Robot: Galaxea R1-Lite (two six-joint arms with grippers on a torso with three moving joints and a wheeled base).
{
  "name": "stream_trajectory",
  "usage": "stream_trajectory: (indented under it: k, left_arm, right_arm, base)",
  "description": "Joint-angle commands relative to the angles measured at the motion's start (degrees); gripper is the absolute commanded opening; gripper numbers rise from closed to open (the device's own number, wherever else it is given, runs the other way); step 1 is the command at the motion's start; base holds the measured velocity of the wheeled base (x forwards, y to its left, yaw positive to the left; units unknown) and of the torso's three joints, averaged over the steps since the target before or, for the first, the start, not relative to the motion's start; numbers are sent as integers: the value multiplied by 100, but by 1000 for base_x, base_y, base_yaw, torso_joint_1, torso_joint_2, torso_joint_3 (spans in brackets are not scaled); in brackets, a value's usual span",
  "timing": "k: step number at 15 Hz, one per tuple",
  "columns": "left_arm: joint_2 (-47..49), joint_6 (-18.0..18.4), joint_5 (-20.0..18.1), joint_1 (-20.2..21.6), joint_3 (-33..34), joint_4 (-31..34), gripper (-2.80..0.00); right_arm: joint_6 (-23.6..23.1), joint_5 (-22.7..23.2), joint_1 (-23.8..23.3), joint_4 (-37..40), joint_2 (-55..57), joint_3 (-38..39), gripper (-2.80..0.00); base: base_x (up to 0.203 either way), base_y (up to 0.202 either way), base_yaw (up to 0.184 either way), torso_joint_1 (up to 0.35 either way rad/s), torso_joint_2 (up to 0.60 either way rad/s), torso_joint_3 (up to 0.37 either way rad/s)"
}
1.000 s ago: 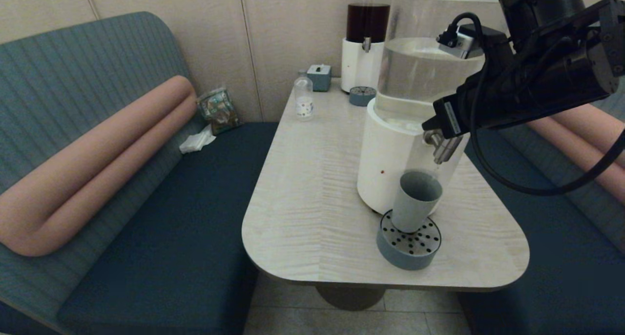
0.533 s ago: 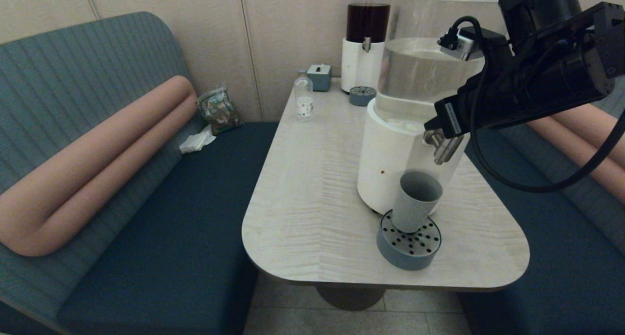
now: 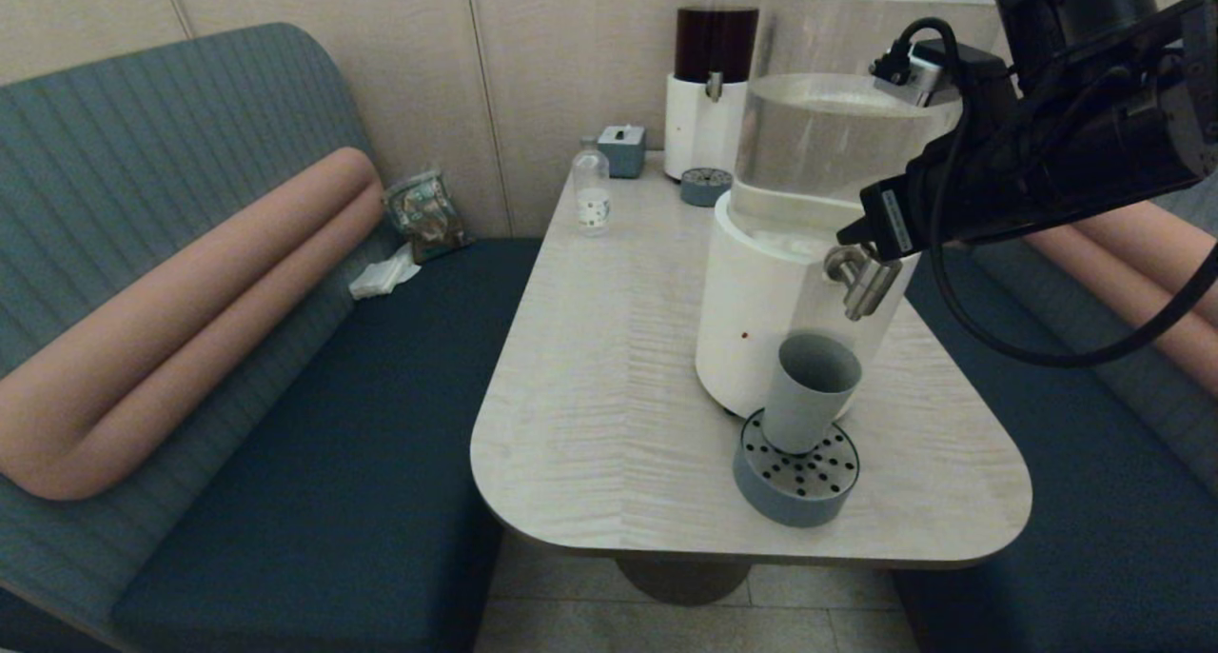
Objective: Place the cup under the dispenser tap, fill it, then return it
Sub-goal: Turn off the faucet
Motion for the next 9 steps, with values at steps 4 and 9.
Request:
stream_trajectory:
  k: [4,9]
  left_arm:
    - [1,5,-2,2,0,-2,-280]
    - [1,-1,-2,2,-8,-2,-280]
  right_arm:
    - [-4,33,13,40,-271,-2,-280]
    - [-3,108,33,119,-976,-2,-280]
  base:
    - [0,0,0,0,0,0]
    - [0,0,0,0,0,0]
